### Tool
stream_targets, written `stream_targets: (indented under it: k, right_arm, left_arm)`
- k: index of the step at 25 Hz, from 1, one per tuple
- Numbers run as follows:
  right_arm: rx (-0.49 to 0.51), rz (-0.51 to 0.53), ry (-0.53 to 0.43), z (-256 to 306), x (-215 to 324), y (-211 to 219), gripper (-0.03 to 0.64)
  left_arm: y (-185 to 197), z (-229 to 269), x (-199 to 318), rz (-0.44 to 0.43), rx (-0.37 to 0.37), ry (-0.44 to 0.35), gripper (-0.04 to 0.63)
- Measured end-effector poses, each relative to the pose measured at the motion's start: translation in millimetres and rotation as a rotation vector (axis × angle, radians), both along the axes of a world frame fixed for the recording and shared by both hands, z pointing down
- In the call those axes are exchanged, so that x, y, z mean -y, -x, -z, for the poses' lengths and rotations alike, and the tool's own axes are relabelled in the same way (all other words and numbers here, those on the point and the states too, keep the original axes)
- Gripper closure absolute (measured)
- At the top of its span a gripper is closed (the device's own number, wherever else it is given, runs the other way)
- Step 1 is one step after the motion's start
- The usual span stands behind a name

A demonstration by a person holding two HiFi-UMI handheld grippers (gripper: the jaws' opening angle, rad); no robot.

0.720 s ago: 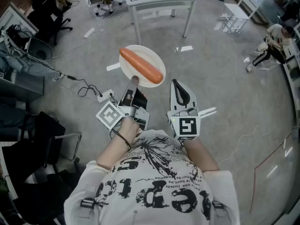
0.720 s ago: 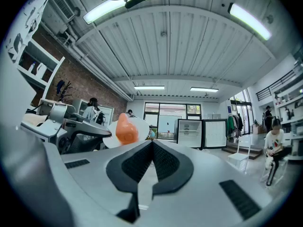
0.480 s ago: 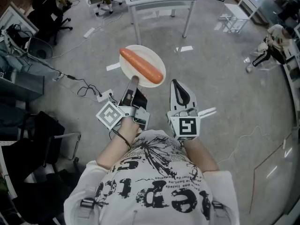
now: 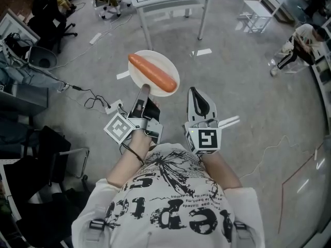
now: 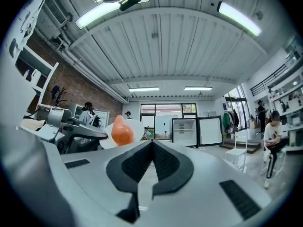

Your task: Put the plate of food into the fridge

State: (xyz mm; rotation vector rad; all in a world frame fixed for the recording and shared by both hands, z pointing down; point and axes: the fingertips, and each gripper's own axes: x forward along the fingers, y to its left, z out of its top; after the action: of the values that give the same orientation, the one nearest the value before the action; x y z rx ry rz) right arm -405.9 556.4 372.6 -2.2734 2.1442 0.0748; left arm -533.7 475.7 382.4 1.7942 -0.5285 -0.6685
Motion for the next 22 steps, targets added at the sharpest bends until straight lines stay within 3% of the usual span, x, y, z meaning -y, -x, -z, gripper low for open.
stream_targets:
  k: [12, 22]
  right_arm:
    - [0.039, -0.029, 0.052, -37, -21, -61, 0.615]
    - [0.027, -0.064, 0.068, -49, 39, -83, 0.615]
  left_arm:
    - [-54, -27, -24, -0.029, 0.027, 0.024, 0.571]
    - [-84, -34, 45, -0.091, 0.002, 0.029, 0.571]
